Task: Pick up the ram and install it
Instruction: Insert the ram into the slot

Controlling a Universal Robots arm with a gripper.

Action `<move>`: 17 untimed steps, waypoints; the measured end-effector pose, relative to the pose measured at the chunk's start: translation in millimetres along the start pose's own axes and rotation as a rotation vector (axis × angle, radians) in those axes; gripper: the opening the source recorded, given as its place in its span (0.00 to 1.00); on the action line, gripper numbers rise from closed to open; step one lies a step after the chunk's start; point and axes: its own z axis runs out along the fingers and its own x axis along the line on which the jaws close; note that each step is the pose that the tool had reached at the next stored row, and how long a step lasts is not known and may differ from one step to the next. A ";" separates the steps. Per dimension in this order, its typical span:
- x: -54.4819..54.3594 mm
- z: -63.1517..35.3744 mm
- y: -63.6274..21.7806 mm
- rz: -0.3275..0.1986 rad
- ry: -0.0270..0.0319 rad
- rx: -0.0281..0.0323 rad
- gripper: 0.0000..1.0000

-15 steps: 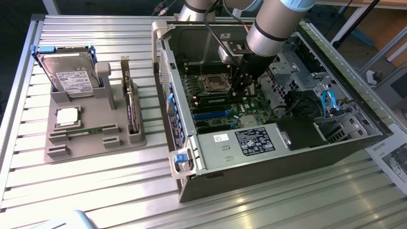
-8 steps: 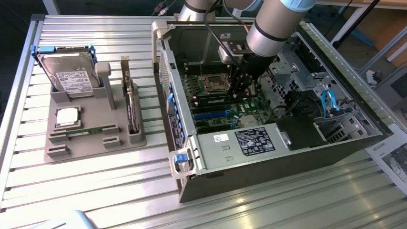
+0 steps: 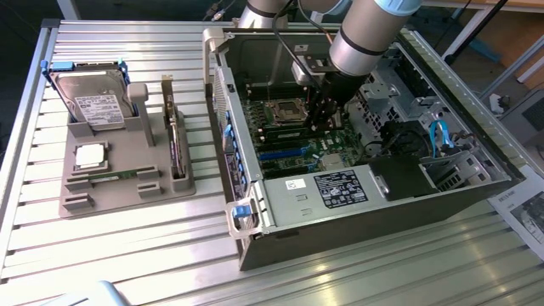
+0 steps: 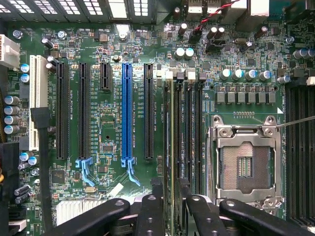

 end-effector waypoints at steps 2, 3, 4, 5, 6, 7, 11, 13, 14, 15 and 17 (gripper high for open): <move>0.0 0.0 0.0 0.000 0.0000 0.0000 0.25; 0.0 -0.1 0.0 0.000 0.0000 0.0000 0.25; 0.0 -0.6 0.0 0.000 0.0002 -0.0001 0.25; 0.0 -1.6 0.1 0.000 0.0001 0.0000 0.25; -0.1 -2.2 0.1 0.000 0.0000 0.0000 0.25; -0.2 -3.2 0.2 0.000 0.0000 0.0000 0.25; -0.4 -7.7 0.5 0.000 0.0000 0.0000 0.25; -0.5 -10.9 0.7 0.000 0.0000 0.0000 0.25; -0.6 -12.0 0.7 0.000 -0.0001 0.0000 0.25; -0.6 -12.8 0.8 0.000 -0.0001 0.0000 0.25; -0.8 -16.7 1.0 0.000 0.0000 -0.0001 0.25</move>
